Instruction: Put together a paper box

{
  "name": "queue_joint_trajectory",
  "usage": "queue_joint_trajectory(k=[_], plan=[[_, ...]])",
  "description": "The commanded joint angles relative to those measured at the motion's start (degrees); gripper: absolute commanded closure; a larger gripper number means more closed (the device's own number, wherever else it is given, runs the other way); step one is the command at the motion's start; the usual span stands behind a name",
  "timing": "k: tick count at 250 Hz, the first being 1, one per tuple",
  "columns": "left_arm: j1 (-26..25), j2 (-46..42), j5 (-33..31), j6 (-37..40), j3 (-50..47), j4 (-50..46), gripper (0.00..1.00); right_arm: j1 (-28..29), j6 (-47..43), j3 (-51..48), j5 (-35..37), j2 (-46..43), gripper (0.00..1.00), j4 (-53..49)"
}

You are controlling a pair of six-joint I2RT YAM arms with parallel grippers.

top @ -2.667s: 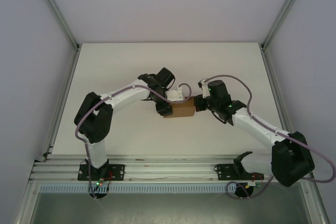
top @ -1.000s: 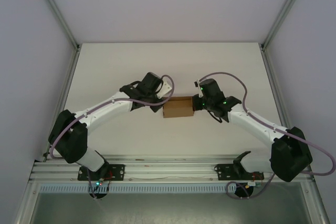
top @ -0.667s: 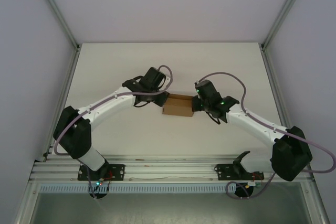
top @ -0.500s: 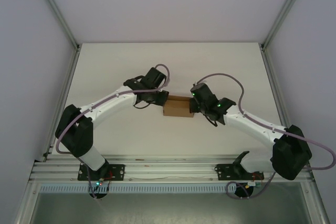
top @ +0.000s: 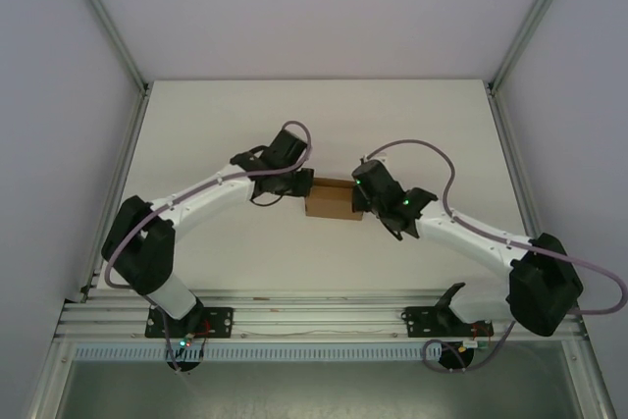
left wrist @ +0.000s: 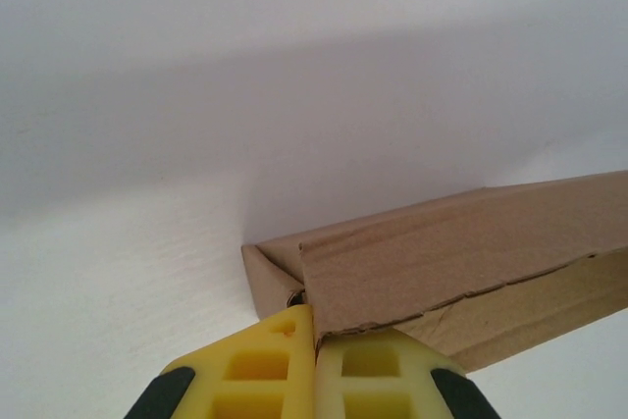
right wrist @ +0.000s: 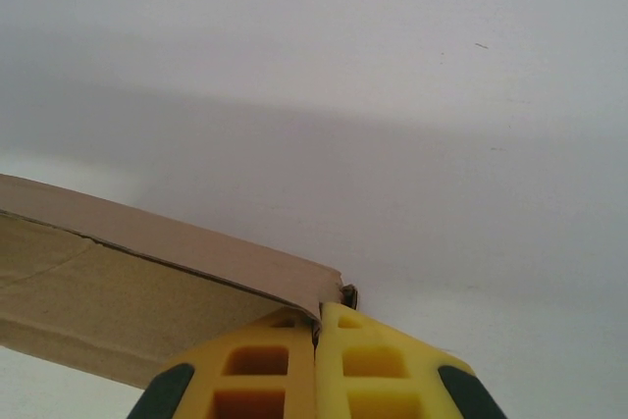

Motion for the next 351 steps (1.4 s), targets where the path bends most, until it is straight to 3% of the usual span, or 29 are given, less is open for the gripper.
queue_joint_trajectory(k=[1, 19, 49, 121, 159, 197, 287, 316, 351], plan=[[-1.6, -2.1, 1.1, 0.1, -6.6, 3.6, 1.0, 2.1, -2.8, -4.5, -2.5, -0.9, 1.0, 6.3], [-1.7, -3.6, -1.1, 1.0, -9.8, 5.3, 1.0, 2.1, -4.0, -7.1, -2.0, -1.3, 1.0, 9.7], [-2.1, -4.7, 0.8, 0.2, -14.5, 11.0, 1.0, 2.4, -4.4, -9.9, -1.6, -1.3, 1.0, 13.2], [-8.7, -4.4, -9.8, -1.6, -17.8, 11.2, 1.0, 3.8, -3.8, -16.2, -0.9, -2.6, 1.0, 21.5], [-9.9, -4.0, -11.4, -3.3, -19.3, 12.2, 1.0, 3.9, -2.4, -17.7, -1.3, -4.3, 0.99, 22.1], [-10.3, -4.4, -12.3, -3.5, -19.9, 12.7, 1.0, 3.9, -1.7, -19.5, -1.7, -6.0, 0.89, 24.4], [-10.5, -3.5, -12.2, -1.1, -16.7, 11.2, 1.0, 2.5, -1.9, -11.4, 1.2, -11.4, 0.48, 15.6], [-10.5, -3.3, -12.3, -0.4, -15.8, 10.7, 1.0, 0.1, 1.0, -9.7, 1.5, -12.0, 0.43, 14.3], [-10.5, -3.6, -12.6, 0.2, -15.3, 10.2, 1.0, -3.8, 4.2, -9.5, -0.2, -11.5, 0.46, 14.7]])
